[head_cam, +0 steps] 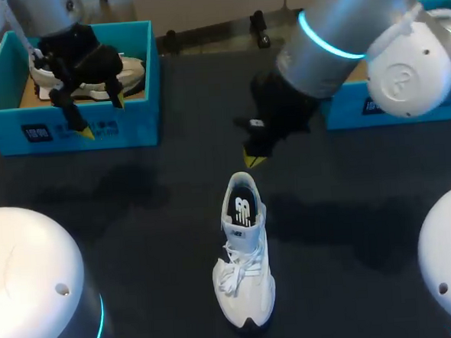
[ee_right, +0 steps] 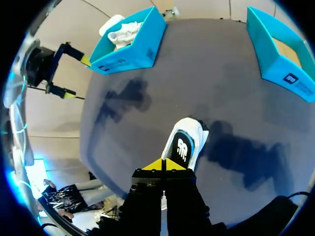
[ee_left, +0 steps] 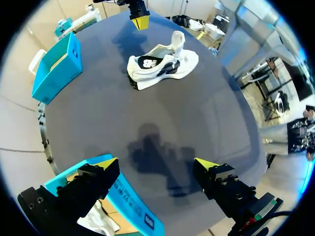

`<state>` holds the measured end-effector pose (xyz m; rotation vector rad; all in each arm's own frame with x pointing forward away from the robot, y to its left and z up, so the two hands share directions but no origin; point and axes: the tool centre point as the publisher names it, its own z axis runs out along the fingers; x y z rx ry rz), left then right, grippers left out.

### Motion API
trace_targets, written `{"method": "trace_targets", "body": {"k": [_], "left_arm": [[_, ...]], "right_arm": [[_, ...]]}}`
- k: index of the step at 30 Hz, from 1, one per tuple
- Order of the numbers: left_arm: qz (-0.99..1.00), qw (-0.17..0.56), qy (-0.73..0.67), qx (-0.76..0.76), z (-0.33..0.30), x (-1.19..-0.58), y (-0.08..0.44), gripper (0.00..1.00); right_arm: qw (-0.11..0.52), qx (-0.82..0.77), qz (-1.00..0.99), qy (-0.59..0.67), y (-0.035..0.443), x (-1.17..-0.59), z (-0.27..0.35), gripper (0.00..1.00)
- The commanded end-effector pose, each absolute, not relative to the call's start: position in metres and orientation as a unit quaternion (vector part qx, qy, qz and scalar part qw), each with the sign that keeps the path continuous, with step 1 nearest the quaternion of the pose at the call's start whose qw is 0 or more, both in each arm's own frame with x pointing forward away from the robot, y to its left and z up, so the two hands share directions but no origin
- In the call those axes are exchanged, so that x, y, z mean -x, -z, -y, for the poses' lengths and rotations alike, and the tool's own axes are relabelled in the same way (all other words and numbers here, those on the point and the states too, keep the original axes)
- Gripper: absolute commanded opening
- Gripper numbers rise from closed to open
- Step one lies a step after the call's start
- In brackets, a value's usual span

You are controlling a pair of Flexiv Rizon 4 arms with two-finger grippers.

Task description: Take the shoe out of the shoebox, open the shoe tongue, remove and reinsert the insole, then place the shoe into the shoebox

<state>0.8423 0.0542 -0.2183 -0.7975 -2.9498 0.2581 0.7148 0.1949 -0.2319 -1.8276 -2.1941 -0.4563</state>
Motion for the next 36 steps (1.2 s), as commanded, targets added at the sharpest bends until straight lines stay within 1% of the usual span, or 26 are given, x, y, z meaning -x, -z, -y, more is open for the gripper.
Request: {"method": "trace_targets", "body": {"k": [1, 5, 21, 28, 36], "left_arm": [[0.957, 0.036, -0.075, 0.276, -0.062, -0.846, 0.216, 1.00], [0.957, 0.036, -0.075, 0.276, -0.062, -0.846, 0.216, 1.00], [0.955, 0.041, -0.080, 0.281, -0.068, -0.846, 0.218, 1.00], [0.955, 0.050, -0.083, 0.279, -0.078, -0.845, 0.228, 1.00], [0.954, 0.058, -0.084, 0.283, -0.091, -0.849, 0.235, 1.00]], "right_arm": [[0.053, 0.646, 0.753, 0.116, 0.234, -0.703, -0.210, 0.00], [0.024, 0.658, 0.742, 0.127, 0.243, -0.689, -0.202, 0.00], [0.018, 0.654, 0.746, 0.126, 0.245, -0.692, -0.205, 0.00], [0.014, 0.658, 0.744, 0.117, 0.262, -0.695, -0.211, 0.00], [-0.010, 0.658, 0.745, 0.108, 0.286, -0.696, -0.222, 0.00]]}}
